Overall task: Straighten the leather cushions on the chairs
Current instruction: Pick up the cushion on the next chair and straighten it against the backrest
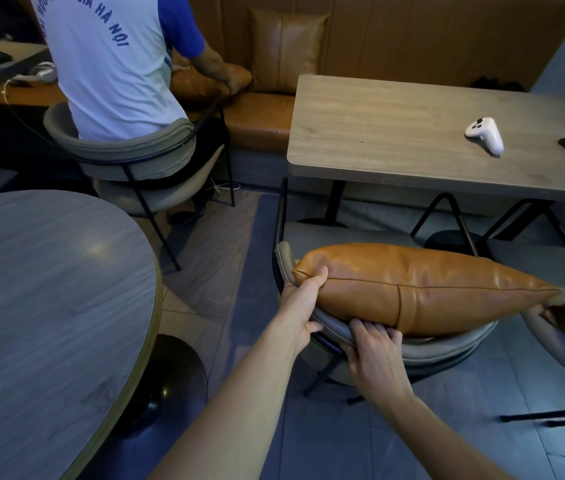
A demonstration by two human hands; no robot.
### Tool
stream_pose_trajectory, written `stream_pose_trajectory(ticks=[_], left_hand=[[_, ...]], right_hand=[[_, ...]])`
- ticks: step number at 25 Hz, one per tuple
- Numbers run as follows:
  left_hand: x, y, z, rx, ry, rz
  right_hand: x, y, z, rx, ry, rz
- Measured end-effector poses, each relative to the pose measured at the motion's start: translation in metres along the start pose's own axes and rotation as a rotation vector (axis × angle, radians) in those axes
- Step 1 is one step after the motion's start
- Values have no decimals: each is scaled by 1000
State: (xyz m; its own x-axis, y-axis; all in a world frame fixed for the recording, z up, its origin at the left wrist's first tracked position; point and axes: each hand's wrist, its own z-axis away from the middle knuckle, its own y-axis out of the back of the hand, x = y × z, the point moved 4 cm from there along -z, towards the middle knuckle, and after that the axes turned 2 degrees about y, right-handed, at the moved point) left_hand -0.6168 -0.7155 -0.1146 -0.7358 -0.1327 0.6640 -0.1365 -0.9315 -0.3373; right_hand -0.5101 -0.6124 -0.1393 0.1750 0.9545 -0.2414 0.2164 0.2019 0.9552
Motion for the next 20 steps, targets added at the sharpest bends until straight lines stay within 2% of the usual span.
stream_pose_trajectory(ticks=[6,10,13,16,20], left_hand=[[-1,1,0,-9,14,-28],[1,7,2,95,-16,-213],[16,11,6,236,-215,-428],[39,6,18,323,-402,-627],[63,-15,40,387,-628,-1160]], right_hand=[[5,2,-2,-88,5,19],[9,2,-6,-243,33,28],[16,12,-9,-360,50,-29],[21,34,-13,-407,-38,-156],[30,78,-26,-422,-157,-267]])
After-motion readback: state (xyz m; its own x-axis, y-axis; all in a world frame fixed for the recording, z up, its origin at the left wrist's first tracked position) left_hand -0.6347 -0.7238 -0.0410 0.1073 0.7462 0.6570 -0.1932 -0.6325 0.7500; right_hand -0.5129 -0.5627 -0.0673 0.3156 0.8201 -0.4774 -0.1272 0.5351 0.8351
